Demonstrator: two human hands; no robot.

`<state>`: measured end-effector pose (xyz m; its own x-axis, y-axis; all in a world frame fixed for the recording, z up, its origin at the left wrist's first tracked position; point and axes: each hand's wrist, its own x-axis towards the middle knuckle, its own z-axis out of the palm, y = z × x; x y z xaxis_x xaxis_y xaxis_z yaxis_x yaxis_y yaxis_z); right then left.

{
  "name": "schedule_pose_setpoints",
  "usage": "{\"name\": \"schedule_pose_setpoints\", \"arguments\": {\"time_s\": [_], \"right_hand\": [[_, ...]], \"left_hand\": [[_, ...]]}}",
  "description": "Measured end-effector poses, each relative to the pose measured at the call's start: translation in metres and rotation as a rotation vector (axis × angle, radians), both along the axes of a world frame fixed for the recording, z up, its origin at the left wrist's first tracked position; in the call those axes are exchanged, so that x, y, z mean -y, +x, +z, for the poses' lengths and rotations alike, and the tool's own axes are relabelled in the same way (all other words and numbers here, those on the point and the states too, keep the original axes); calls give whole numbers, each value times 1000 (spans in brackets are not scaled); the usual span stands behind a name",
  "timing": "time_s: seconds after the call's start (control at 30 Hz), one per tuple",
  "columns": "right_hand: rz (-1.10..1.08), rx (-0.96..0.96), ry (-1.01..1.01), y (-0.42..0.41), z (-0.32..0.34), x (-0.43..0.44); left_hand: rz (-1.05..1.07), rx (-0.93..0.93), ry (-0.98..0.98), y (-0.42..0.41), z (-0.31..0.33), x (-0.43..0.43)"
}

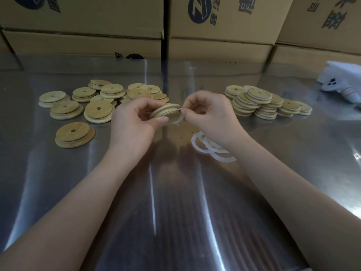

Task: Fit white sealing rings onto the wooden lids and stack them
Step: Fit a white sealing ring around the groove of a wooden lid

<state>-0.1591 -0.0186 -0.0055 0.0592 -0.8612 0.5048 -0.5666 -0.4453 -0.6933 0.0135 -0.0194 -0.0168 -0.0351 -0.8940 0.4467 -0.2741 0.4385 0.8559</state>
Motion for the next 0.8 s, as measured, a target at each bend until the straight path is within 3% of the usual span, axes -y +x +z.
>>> {"name": "schedule_pose_setpoints", "arguments": {"time_s": [0.33, 0.53, 0.63, 0.8], "right_hand": [[69, -160, -17, -8, 8, -2], [68, -221, -192, -2, 5, -4], [80, -265, -282, 3, 2, -5], [50, -231, -267, 1, 1, -4]], "left_hand": [[-59, -42, 10, 0, -2, -2], [-103, -13, 68, -4, -1, -7], [-120, -96, 126, -7, -2, -8], [-125, -300, 251, -5, -2, -6]]}}
